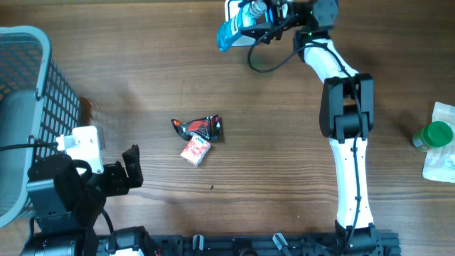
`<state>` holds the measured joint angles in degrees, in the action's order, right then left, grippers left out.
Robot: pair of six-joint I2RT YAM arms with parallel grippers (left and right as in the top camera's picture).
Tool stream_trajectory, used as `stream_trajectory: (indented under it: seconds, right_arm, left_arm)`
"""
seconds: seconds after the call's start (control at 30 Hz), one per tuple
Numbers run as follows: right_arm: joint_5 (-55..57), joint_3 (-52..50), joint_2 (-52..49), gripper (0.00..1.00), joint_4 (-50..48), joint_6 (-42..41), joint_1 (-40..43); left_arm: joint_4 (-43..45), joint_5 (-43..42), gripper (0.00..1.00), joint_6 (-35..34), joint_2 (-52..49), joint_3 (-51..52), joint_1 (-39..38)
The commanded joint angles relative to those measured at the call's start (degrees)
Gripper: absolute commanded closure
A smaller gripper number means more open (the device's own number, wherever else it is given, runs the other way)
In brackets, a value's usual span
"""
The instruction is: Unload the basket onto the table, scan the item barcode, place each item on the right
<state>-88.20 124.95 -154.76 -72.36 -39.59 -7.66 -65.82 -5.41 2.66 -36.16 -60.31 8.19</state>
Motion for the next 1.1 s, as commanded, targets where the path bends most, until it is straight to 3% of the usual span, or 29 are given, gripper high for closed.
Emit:
stream_trajectory:
  seconds: [0.0, 0.3, 0.53, 0.7, 0.93, 1.07]
  right_arm:
    - [-2.21, 4.24, 0.26, 0.68, -9.70, -28.57, -0.02]
    - [-1.18, 4.55, 0.26, 0.67, -2.73, -45.03, -0.26]
    - [-4.74, 4.59, 2.97, 0.72, -4.76, -56.52, 1.09]
    - [-4.72, 4.59, 3.91, 0.72, -3.48, -58.03, 8.70]
    - [-1.18, 4.59, 3.91, 0.76, 14.91, -53.46, 22.73]
    - [-1.25, 4.59, 3.91, 0.78, 17.11, -56.04, 28.28]
  left_arm:
    - [0.17, -0.28, 0.00, -0.55, 0.09, 0.04, -0.35]
    - [0.17, -0.28, 0.00, -0.52, 0.09, 0.04, -0.35]
    - [0.17, -0.28, 0.00, -0.52, 0.09, 0.04, -0.35]
    - [0.15, -0.28, 0.00, -0.52, 0.09, 0.07, -0.35]
    - [0.15, -0.28, 0.00, -0.52, 0.09, 0.07, -0.35]
    - [0.15, -0.28, 0.00, -0.52, 0.09, 0.07, -0.37]
